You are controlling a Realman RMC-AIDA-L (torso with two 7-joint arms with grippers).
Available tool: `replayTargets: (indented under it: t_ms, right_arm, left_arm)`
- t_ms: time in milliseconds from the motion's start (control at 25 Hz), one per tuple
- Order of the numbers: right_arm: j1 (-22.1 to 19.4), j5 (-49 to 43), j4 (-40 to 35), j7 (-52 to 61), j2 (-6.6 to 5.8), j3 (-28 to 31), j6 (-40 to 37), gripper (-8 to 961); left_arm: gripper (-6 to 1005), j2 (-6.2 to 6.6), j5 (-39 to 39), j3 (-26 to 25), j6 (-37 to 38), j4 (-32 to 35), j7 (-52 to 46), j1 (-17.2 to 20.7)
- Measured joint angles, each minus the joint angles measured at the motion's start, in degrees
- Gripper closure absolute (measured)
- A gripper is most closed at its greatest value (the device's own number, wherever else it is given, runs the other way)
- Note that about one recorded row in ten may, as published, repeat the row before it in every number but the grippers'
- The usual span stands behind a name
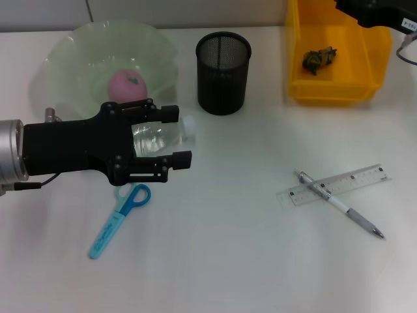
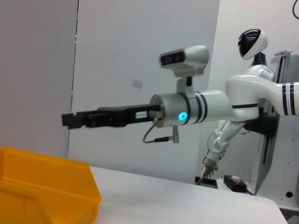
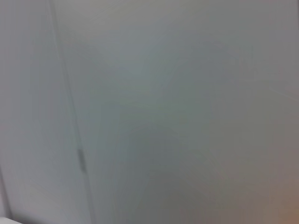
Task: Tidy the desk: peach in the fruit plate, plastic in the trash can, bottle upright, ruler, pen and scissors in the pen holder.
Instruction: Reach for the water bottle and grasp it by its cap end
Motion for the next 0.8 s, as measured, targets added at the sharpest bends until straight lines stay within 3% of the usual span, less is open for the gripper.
replayTargets:
  t_ms: [240,320,440,520,800]
  right_arm:
    - [-4.33,-0.2,-5.82,5.87,-0.02,2.95,-13.15,455]
    - [-6.4,-0.23,-7.54,7.13,-0.02,4.82,-20.36,390]
    - [-7.88,-0.24,-7.99,7.26,-0.02,5.97,-24.72,292]
    - [-9.97,-0.57,-7.46,6.61,0.0,7.83,-30.94,291]
    - [-12.69,-2.13,-3.34,2.16,-0.02,13.39,-41.08,290]
  left_arm:
    - [208,0.0,-0.46,-0.01,0.17,0.1,0.0,0.38]
    - [208,0.0,-0.63,0.0,0.22,0.08,0.0,0.4]
    - [208,0.0,-0.71,-0.01,0.31,0.09,0.0,0.41]
    - [208,-0.07,-0.8,-0.01,0.56,0.07,0.0,0.43]
    - [208,-0.18,-0.89,0.22,1.05,-0.01,-0.12,0.21]
